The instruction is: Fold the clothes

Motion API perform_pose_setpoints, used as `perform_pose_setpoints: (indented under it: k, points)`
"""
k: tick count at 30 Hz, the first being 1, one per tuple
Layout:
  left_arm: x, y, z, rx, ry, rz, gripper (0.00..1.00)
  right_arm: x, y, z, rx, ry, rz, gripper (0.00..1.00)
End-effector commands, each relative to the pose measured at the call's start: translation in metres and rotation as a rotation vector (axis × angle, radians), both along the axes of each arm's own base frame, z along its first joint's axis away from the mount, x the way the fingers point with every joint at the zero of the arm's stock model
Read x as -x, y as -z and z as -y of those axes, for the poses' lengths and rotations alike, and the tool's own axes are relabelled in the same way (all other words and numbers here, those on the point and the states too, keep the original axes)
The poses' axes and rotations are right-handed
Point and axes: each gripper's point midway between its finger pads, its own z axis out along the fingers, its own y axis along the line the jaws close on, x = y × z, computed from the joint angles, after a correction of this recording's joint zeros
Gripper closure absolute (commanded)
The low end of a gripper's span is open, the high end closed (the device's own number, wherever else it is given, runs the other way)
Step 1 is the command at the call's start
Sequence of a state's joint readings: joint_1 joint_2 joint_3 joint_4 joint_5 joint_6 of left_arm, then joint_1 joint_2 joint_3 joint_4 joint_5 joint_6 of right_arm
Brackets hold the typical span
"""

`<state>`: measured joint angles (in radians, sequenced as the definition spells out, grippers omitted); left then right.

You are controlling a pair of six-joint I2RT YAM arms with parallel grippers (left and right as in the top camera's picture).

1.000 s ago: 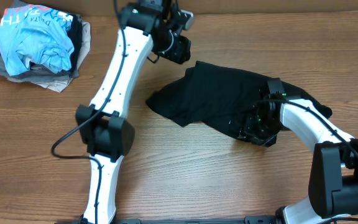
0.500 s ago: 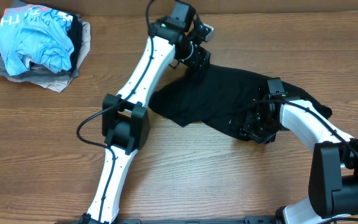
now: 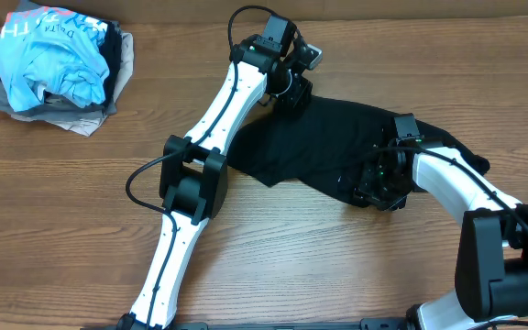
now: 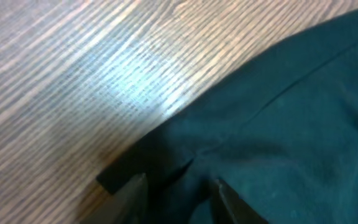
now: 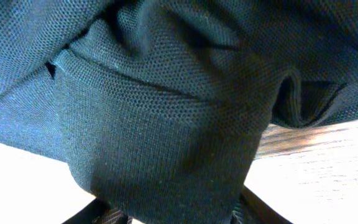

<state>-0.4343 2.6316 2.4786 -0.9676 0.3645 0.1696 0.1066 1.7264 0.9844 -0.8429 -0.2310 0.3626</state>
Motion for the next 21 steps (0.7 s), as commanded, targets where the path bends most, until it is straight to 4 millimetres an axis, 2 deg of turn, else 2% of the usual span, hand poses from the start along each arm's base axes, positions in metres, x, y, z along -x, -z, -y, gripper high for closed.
perform_pose_setpoints:
  k: [1,3,8,9,13,15,21]
  points:
    - [-0.006,0.008,-0.006,-0.034,-0.014,0.019,0.8,-0.003,-0.003,-0.001,0.003,0.0,0.026,0.53]
    - [-0.007,0.008,-0.006,-0.034,-0.014,0.02,0.96,-0.005,-0.003,-0.001,0.003,0.0,0.033,0.56]
    - [-0.009,0.01,-0.009,-0.057,-0.023,0.03,0.96,-0.007,-0.003,-0.001,0.001,0.0,0.04,0.56]
    - [-0.01,0.01,-0.012,-0.07,-0.03,0.037,0.89,-0.007,-0.003,-0.001,0.002,0.0,0.039,0.56]
    - [-0.014,0.011,-0.016,-0.088,-0.036,0.054,0.36,-0.007,-0.003,-0.001,0.002,0.0,0.039,0.55]
    - [-0.016,0.014,-0.016,-0.086,-0.036,0.056,0.32,-0.007,-0.003,-0.001,0.001,0.0,0.04,0.55]
    - [-0.012,0.038,-0.015,-0.095,-0.031,0.019,0.36,-0.007,-0.003,-0.001,0.002,-0.001,0.04,0.55]
